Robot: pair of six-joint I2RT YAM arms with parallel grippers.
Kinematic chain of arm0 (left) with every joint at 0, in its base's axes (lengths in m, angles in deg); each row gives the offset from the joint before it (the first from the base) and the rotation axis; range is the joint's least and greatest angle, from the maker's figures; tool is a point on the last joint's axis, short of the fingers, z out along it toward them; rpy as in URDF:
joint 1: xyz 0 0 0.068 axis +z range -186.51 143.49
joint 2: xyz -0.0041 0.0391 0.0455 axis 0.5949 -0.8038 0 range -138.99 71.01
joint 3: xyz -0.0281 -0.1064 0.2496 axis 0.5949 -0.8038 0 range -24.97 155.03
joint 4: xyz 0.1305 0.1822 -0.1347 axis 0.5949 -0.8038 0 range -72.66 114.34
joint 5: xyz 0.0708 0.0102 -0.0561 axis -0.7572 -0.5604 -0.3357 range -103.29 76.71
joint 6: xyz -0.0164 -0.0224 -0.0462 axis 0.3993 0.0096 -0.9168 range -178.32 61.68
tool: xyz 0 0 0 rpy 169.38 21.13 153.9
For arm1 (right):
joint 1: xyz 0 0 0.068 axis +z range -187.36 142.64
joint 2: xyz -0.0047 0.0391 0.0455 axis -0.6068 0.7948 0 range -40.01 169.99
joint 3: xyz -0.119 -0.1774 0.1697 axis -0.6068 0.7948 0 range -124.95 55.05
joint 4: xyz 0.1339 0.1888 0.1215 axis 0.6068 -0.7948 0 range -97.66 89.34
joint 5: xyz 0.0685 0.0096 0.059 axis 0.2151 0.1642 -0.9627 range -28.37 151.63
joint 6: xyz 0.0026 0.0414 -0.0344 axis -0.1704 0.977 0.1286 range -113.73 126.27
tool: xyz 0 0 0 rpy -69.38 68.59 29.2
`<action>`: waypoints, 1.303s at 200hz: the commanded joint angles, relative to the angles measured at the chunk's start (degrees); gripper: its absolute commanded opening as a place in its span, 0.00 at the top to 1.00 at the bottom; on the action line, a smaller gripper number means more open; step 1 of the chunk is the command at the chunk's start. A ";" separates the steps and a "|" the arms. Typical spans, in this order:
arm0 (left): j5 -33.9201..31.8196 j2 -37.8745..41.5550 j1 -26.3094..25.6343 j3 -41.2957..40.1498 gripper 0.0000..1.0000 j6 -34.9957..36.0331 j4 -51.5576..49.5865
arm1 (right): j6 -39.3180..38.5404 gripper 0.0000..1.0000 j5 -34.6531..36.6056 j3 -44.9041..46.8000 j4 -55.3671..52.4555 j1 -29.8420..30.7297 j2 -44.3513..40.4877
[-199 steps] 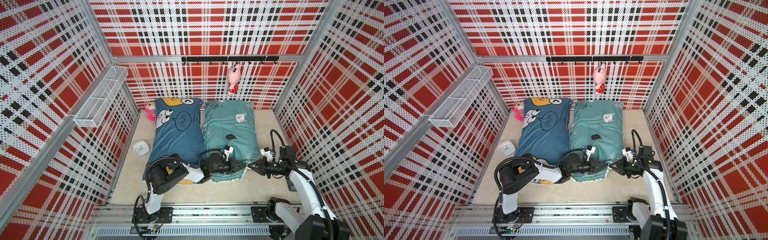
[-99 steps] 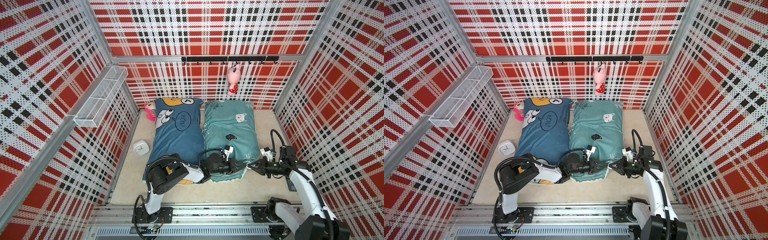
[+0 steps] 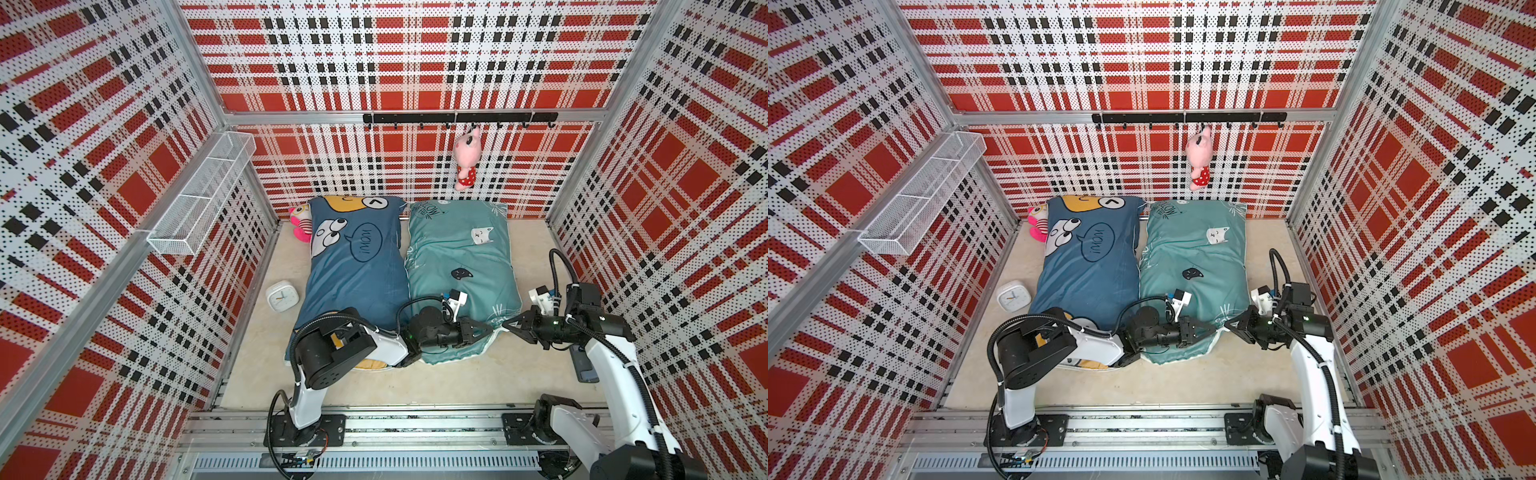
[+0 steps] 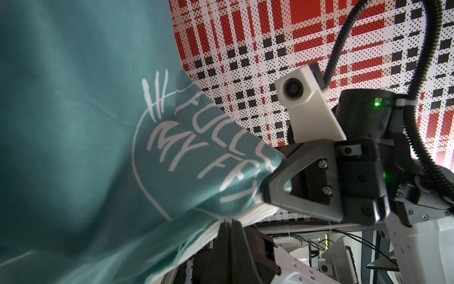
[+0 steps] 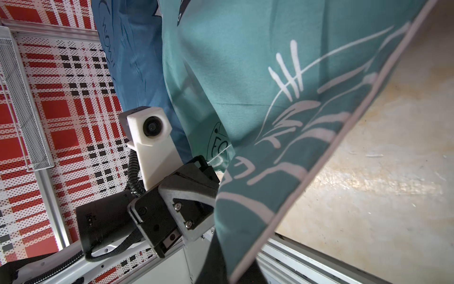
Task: Zip up pillowcases
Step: Zip the zipper on the pillowcase.
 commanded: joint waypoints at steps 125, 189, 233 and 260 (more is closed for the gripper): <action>-5.24 4.99 0.31 -1.95 1.00 7.90 -12.46 | -0.80 1.00 14.26 -8.01 -2.10 -0.66 0.17; -6.61 6.26 0.60 -1.82 1.00 10.07 -16.25 | -2.98 1.00 20.21 -13.66 -2.94 -0.87 3.23; -7.45 6.92 0.76 -1.99 1.00 11.38 -18.25 | -4.04 1.00 23.58 -16.10 -2.15 -1.05 5.20; -7.71 7.11 0.84 -2.20 1.00 11.81 -18.84 | -4.48 1.00 24.43 -17.19 -1.53 -1.41 6.32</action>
